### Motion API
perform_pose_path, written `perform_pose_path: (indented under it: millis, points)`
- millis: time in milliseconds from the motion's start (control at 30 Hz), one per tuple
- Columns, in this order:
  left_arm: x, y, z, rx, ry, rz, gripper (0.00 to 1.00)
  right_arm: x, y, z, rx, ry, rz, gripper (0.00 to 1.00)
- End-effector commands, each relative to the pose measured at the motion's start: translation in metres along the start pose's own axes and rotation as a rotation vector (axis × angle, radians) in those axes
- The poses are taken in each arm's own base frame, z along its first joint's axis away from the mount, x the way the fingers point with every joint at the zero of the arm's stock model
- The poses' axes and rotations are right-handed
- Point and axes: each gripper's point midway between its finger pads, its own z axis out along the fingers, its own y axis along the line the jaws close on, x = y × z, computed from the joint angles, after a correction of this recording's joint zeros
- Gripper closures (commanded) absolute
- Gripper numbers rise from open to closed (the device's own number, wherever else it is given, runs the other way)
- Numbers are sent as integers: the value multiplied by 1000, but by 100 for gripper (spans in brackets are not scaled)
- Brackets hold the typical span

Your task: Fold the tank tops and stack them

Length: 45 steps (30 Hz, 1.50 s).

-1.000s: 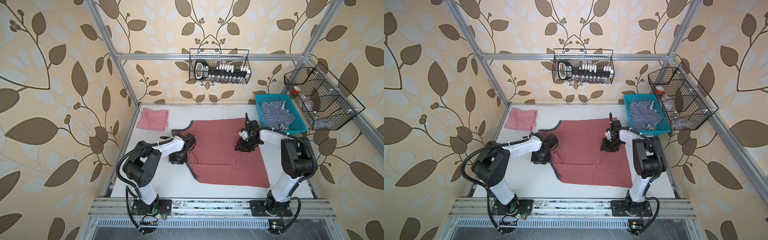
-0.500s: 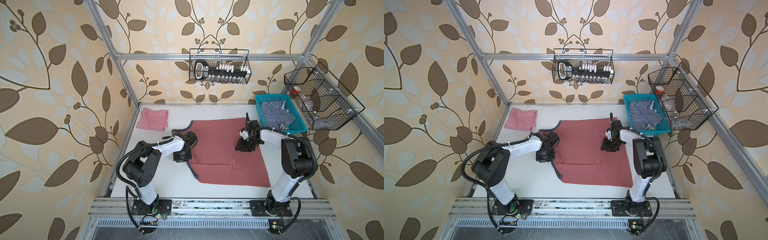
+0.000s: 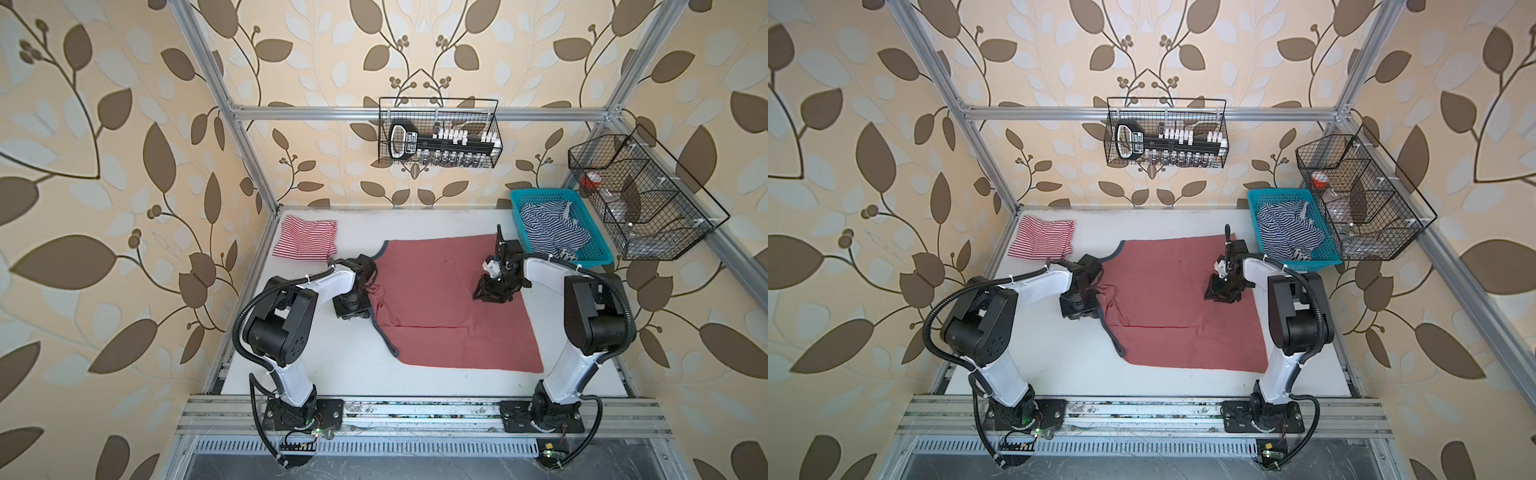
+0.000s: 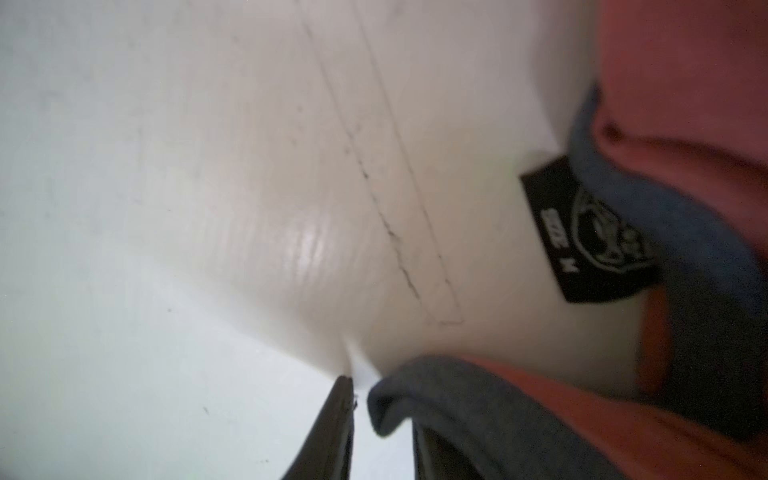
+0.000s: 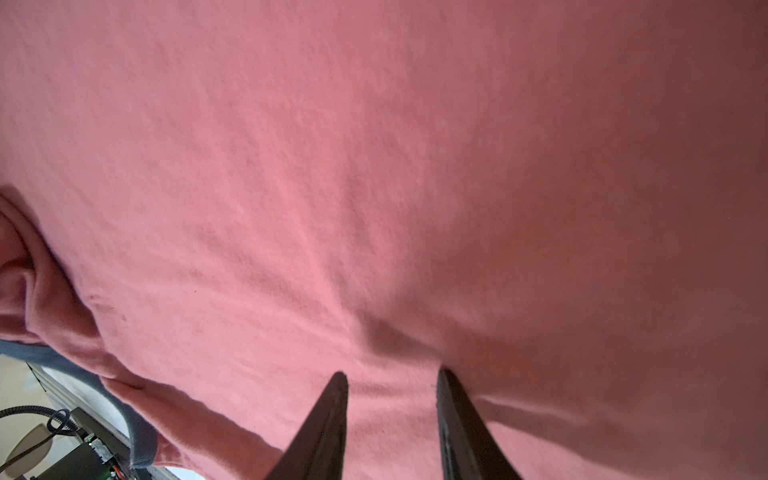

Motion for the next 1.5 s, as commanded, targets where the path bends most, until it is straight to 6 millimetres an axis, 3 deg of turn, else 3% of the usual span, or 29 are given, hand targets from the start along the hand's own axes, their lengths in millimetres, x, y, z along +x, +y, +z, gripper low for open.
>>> perform_pose_path:
  millis: [0,200,300,633,800,900,1000,1100,1333,1467]
  points:
    - [25,39,32,-175,93,-24,73,18,-35,14,122,80,23,62]
    - [22,46,37,-122,133,-181,82,20,-39,8,118,67,45,62]
    - [10,56,28,-117,85,-265,84,19,-40,3,111,56,54,62]
    - [-44,103,-42,-271,-251,-375,81,16,-39,0,93,43,63,62]
    - [-48,135,-95,-290,-442,-440,77,16,-40,2,94,45,66,62]
    - [-47,138,-122,-206,-528,-448,70,16,-41,4,93,48,68,62]
    - [-43,129,-134,-102,-556,-419,65,16,-41,5,93,51,69,62]
    - [-39,118,-129,-31,-536,-388,62,16,-40,5,89,49,68,62]
    - [-45,51,-74,49,-252,-242,61,9,-31,-3,57,23,56,63]
    - [-60,29,-52,20,-175,-207,60,-2,-20,-15,27,-16,43,63]
